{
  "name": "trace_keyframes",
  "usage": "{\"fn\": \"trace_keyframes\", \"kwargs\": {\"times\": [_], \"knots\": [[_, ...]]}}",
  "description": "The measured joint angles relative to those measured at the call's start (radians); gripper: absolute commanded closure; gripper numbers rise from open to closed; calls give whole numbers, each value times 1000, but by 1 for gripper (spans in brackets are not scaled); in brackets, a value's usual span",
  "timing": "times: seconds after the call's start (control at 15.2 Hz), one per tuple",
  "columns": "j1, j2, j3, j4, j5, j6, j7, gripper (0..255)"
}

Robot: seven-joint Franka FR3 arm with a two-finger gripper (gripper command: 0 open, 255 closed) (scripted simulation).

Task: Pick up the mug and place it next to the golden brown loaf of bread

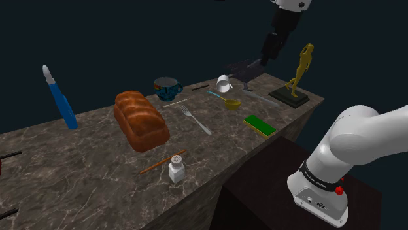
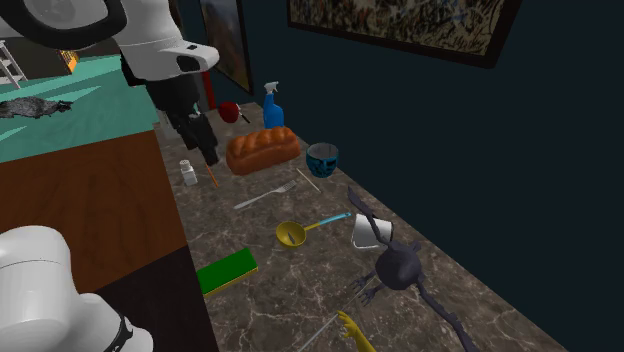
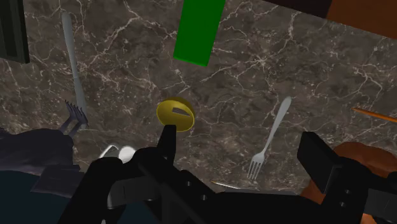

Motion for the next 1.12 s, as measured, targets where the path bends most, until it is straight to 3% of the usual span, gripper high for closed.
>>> {"fn": "trace_keyframes", "kwargs": {"times": [0.13,0.59,1.12], "knots": [[-3,7,-5,-10,-2,18,-2,0],[-45,123,-77,-76,-20,233,-35,0],[-83,347,-174,-81,-12,501,-91,0]]}}
